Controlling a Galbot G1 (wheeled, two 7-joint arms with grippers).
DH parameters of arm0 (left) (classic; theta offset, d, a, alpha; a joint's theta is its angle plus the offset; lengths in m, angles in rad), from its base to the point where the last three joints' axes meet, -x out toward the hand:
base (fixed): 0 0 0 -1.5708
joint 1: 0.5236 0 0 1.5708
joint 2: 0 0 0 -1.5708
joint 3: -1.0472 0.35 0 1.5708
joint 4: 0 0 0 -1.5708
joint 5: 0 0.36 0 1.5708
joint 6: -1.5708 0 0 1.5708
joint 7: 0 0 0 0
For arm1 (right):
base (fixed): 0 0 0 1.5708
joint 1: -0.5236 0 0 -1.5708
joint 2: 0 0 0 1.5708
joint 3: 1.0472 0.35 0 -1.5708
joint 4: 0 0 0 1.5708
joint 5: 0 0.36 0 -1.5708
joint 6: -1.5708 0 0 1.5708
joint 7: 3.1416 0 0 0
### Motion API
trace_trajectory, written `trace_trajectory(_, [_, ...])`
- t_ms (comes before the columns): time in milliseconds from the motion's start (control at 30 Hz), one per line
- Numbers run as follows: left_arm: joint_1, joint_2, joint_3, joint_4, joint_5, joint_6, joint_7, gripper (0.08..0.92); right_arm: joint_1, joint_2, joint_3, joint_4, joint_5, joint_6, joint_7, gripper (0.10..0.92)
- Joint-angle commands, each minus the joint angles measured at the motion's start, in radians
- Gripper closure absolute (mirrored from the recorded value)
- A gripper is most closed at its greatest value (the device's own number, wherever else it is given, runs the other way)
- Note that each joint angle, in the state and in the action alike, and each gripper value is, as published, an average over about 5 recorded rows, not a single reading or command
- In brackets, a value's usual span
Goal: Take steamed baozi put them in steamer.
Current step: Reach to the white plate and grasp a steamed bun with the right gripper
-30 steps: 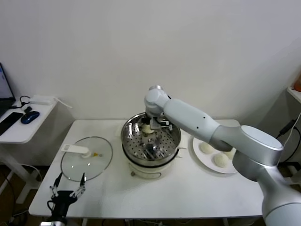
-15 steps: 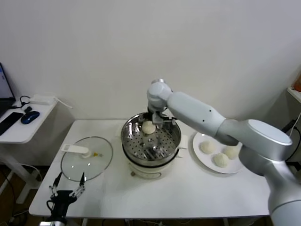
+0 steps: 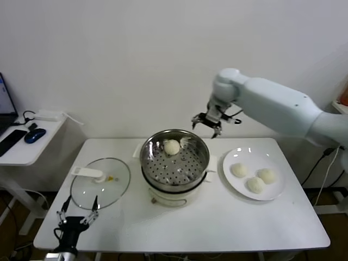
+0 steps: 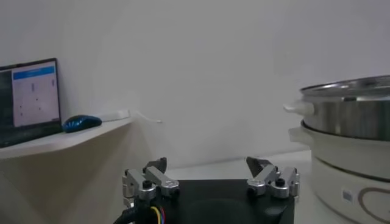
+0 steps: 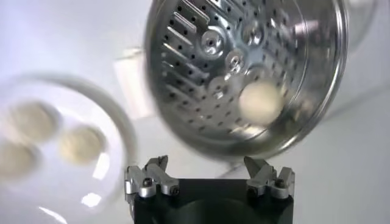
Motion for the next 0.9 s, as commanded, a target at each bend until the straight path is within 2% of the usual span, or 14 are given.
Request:
trace_trajectory(33, [-0.001,0.007,0.005,-0.007,0.000,0.002,-0.008,0.177,-0.089,-0.234,-0.025,-0.074,0.297,-0.267,-0.013,0.203])
trace_trajectory(233, [0.004,0.004,0.007,-0.004,0.003,0.005,-0.012,0.177,-0.254,-0.220,0.134,-0.188,0.169,-0.275,0.012,0.203])
trace_trajectory(467, [0.009,0.007,-0.001,-0.010,0.001,0.018,-0.023,0.177,-0.410,-0.133,0.296,-0.320,0.078,-0.284,0.032,0.203])
trace_trajectory(733, [0.016,-0.003,-0.005,-0.017,0.003,0.022,-0.023,0.177,-0.478,-0.037,0.396,-0.449,-0.042,-0.253,0.032,0.203])
trace_trajectory(900, [0.024,-0.009,-0.004,-0.010,0.002,0.016,-0.023,0.177,-0.498,-0.004,0.412,-0.480,-0.058,-0.256,0.040,0.203])
